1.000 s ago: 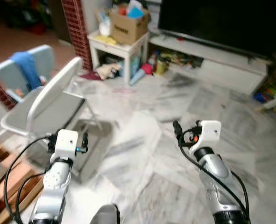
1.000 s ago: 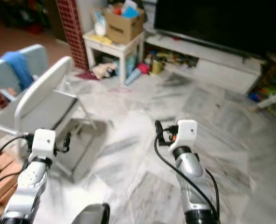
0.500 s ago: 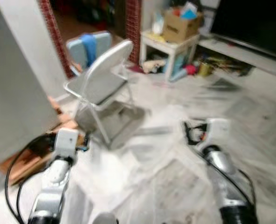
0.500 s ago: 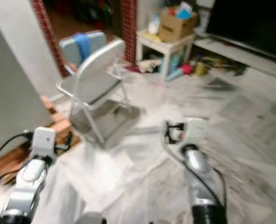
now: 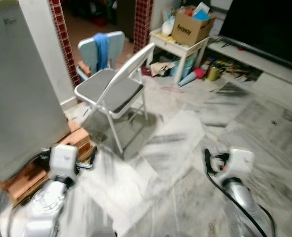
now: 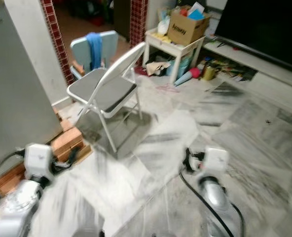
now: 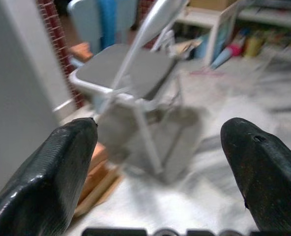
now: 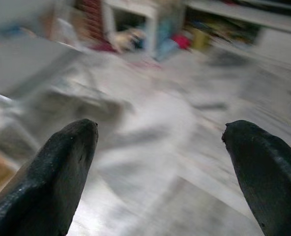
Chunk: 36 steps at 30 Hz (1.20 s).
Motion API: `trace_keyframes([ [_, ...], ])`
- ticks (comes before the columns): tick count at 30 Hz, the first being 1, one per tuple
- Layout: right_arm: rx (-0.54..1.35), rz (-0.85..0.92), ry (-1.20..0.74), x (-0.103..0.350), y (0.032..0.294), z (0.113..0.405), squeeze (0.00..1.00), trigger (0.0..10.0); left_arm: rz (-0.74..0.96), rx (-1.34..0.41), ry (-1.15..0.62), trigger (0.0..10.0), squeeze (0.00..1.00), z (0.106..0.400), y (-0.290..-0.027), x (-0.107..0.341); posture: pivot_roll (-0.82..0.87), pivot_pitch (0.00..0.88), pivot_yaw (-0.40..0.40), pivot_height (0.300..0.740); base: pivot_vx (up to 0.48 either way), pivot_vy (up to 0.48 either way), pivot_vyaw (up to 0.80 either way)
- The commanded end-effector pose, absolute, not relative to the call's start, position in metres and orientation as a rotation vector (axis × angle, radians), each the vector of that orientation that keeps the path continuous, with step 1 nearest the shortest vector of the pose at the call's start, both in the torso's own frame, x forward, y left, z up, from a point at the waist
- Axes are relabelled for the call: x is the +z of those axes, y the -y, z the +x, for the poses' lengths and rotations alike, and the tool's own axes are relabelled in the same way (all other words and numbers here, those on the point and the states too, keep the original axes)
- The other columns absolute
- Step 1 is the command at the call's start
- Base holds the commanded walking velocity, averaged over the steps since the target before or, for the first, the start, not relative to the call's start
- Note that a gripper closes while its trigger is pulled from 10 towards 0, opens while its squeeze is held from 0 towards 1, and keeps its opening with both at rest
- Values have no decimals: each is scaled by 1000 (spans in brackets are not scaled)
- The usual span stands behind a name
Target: Restocking fridge
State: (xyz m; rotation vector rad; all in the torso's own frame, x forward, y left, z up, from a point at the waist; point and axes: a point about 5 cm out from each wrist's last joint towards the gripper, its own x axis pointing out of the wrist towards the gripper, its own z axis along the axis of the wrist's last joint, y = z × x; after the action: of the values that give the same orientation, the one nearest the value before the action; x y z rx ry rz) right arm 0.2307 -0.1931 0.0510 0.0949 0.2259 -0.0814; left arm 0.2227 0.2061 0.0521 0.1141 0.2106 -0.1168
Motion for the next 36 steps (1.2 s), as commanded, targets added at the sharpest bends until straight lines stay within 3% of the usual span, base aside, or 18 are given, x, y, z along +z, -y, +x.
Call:
trace_keyframes([
  [1, -80, 75, -202, 56, 199, 233, 0, 10000, 105, -151, -192, 10000, 0, 228, -195, 54, 65, 0, -56, 740, 0, 480, 0],
  [16, -77, 90, -155, 64, 200, 253, 0, 10000, 121, -202, -165, 10000, 0, 244, -185, 63, 69, 2, -22, 740, 0, 480, 0],
  [23, -90, 92, -182, 56, 206, 248, 0, 10000, 131, -212, -203, 10000, 0, 239, -186, 55, 71, 0, -33, 740, 0, 480, 0],
  [36, -34, 70, -197, 52, 195, 256, 0, 10000, 127, -212, -248, 10000, 0, 228, -184, 44, 92, 4, -61, 740, 0, 465, 0],
])
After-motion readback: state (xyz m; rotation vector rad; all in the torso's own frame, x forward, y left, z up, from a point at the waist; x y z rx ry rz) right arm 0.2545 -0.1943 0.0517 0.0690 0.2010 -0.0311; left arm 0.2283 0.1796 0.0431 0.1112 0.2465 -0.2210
